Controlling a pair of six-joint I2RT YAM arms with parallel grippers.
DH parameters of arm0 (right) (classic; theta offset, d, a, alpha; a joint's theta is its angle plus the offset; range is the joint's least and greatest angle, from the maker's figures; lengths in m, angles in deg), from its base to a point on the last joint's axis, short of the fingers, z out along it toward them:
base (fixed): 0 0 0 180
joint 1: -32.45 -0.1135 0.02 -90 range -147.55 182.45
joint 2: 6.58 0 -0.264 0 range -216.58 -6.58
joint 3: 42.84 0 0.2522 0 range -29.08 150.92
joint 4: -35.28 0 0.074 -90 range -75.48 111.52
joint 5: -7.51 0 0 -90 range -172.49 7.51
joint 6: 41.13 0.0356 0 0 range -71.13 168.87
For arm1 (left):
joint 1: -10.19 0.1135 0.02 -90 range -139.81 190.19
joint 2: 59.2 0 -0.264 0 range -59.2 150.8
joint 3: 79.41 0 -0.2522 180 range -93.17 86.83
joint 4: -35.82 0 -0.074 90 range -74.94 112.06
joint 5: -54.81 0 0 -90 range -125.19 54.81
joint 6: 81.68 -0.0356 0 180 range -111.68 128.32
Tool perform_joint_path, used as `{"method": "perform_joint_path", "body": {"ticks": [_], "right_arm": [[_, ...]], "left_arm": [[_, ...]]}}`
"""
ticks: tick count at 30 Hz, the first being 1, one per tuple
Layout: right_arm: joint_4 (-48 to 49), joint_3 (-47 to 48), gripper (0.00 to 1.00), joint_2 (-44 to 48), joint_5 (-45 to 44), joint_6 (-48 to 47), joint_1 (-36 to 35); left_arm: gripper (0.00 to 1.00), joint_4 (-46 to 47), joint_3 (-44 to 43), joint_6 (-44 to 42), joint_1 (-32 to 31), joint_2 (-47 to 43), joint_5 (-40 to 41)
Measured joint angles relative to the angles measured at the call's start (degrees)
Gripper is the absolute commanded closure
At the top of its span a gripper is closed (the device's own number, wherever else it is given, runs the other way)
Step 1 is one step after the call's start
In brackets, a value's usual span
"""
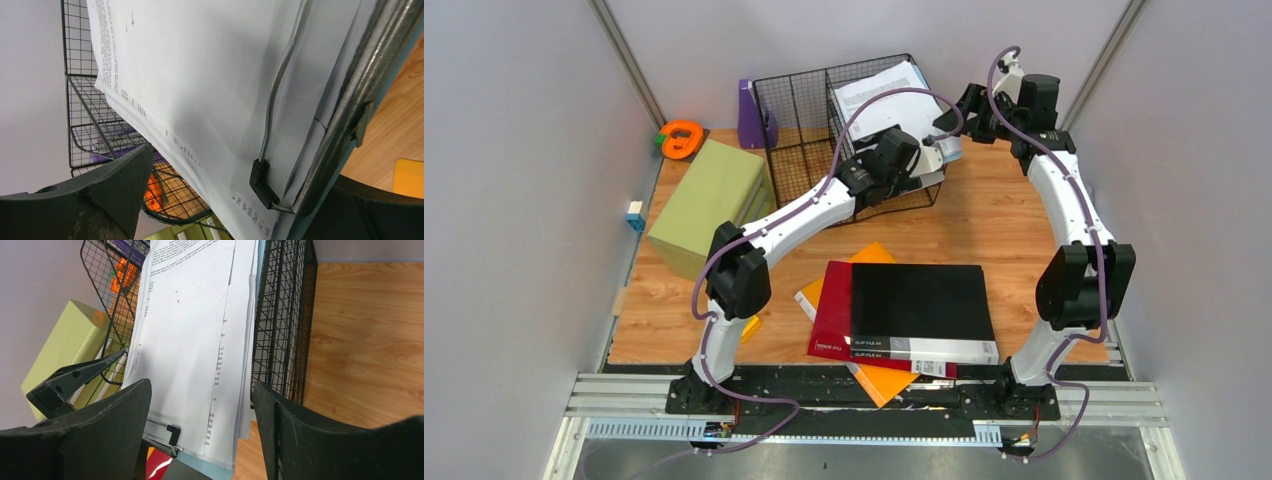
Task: Organize the desk
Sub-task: Place the folder in the storage box.
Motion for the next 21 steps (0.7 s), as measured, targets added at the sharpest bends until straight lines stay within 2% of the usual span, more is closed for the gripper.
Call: {"method": "perform_joint_path", "body": {"ticks": [10,21], "right_arm": [[-0.5,1.6,0.23,0.0,-1.0,-4.2,0.3],[-1.2,3.4,0.23,-1.6,-0.9,-5.3,0.3]], "left_arm": [[0.01,-0.1,-0.2,-1.8,0.2,0.0,-0.4],[0.01,-0.7,-2.0,-10.4,0.2,0.4,-0.2]]}}
